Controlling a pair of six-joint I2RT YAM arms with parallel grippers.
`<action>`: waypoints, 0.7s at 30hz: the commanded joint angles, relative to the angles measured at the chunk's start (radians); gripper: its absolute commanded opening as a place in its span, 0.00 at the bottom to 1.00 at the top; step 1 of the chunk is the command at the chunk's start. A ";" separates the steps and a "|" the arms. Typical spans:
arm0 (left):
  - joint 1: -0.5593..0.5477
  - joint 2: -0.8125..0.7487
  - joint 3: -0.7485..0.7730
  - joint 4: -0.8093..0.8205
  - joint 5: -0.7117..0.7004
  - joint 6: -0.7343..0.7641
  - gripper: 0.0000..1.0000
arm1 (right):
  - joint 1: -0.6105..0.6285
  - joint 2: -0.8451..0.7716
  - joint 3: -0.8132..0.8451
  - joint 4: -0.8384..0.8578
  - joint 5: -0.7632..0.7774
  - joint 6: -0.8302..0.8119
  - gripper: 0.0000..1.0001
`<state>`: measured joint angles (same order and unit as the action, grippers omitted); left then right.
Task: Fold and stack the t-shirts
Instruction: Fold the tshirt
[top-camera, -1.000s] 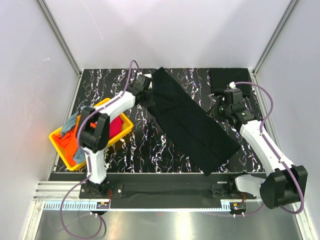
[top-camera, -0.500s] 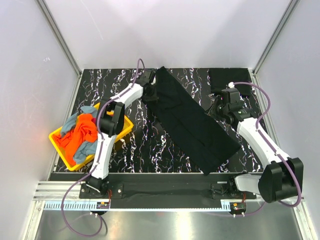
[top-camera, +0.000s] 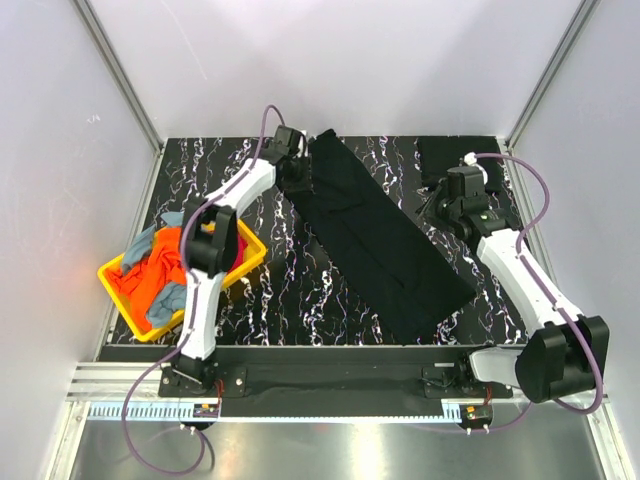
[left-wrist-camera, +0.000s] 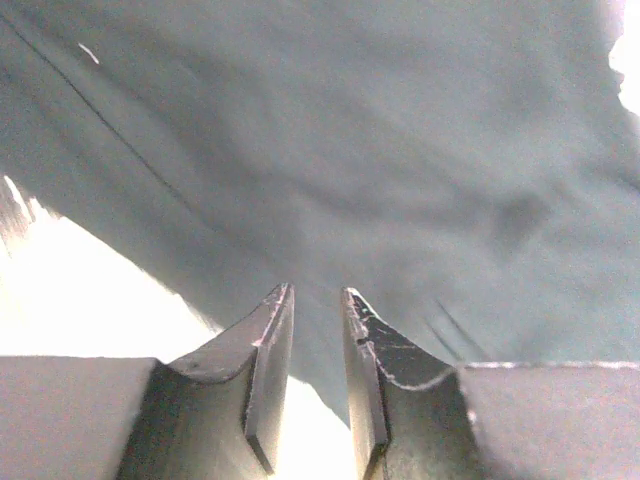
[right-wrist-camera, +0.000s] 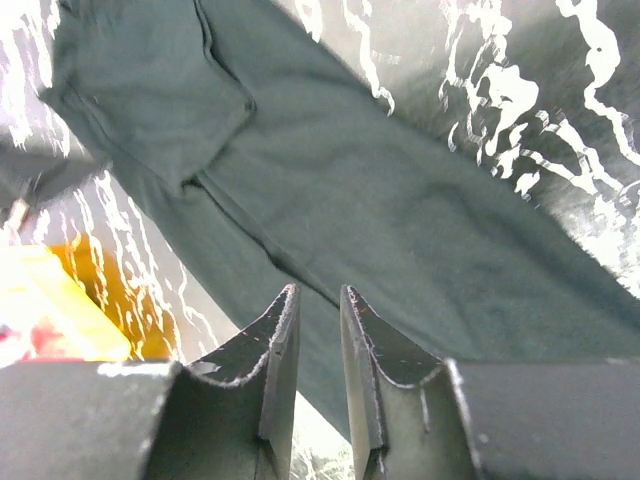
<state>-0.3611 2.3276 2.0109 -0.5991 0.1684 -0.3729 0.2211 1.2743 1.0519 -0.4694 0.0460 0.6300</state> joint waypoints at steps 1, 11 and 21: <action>-0.116 -0.316 -0.152 0.070 0.045 0.028 0.33 | -0.041 -0.032 0.083 -0.049 0.032 -0.015 0.30; -0.515 -0.666 -0.785 0.371 0.019 -0.197 0.43 | -0.203 -0.076 0.217 -0.193 -0.100 -0.041 0.34; -0.710 -0.685 -0.957 0.458 -0.196 -0.756 0.42 | -0.215 -0.153 0.220 -0.199 -0.129 -0.013 0.34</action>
<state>-1.0195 1.6539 1.0096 -0.2409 0.0666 -0.9363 0.0097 1.1461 1.2514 -0.6567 -0.0563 0.6121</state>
